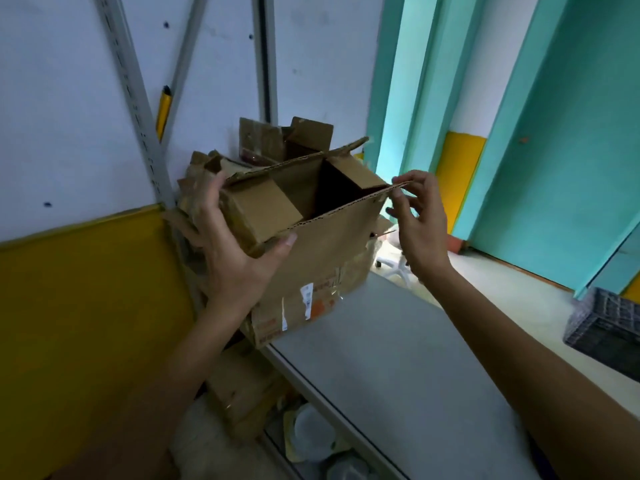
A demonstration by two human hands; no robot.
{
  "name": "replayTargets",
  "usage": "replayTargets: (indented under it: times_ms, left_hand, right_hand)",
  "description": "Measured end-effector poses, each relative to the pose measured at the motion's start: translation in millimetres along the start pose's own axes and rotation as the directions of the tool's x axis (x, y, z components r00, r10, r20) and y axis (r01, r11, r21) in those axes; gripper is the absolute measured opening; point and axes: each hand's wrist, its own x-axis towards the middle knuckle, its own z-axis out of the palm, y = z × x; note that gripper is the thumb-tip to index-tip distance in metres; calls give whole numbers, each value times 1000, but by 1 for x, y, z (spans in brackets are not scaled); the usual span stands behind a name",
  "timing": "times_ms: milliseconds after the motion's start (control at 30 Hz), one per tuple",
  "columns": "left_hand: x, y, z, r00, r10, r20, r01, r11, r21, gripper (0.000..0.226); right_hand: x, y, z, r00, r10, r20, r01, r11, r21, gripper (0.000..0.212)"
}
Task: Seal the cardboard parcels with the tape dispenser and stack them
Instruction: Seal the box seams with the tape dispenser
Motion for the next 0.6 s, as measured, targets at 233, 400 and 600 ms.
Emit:
replayTargets:
  times_ms: [233,400,600]
  left_hand:
    - [-68,43,77,944,-119,308,164,979,-123,84]
    - [-129,26,118,814,-331,478,392,919,-31,45]
    - [-192,-12,140,640,-446,626,465,873,147,30]
  right_hand:
    - [-34,4,-126,968,178,-178,-209,962,-174,56]
    - [-98,69,-192,872,455,-179,-487,777,-399,33]
    - [-147,128,-225,753,637,-165,-616,594,-517,37]
